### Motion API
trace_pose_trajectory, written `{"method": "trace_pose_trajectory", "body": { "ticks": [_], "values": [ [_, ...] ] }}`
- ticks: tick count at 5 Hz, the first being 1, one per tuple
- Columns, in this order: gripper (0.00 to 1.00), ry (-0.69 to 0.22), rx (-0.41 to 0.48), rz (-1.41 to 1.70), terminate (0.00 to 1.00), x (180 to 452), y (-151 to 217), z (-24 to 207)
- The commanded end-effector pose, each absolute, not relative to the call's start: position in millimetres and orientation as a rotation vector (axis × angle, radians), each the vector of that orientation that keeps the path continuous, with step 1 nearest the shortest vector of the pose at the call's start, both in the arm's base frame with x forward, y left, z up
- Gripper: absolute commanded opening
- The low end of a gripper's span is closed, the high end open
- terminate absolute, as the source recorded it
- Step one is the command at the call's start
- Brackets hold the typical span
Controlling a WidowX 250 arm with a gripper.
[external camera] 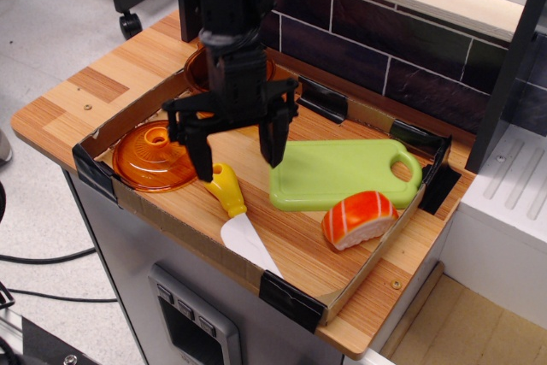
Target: Put knife on cutting board
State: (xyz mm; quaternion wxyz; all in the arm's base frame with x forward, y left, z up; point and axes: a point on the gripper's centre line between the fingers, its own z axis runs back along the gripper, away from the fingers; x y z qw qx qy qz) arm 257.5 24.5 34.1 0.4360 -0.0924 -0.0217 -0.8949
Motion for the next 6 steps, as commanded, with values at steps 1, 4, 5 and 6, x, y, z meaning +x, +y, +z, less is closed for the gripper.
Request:
{"method": "trace_pose_trajectory", "body": {
  "ticks": [1, 4, 5, 6],
  "values": [
    [1.0, -0.198, -0.059, -2.221, 0.0, 257, 32, 38],
    [1.0, -0.212, -0.02, -2.209, 0.0, 258, 30, 25],
    [1.0, -0.2, -0.025, -2.185, 0.0, 259, 32, 23],
    [1.0, -0.178, -0.021, -2.173, 0.0, 260, 34, 16]
  ]
}}
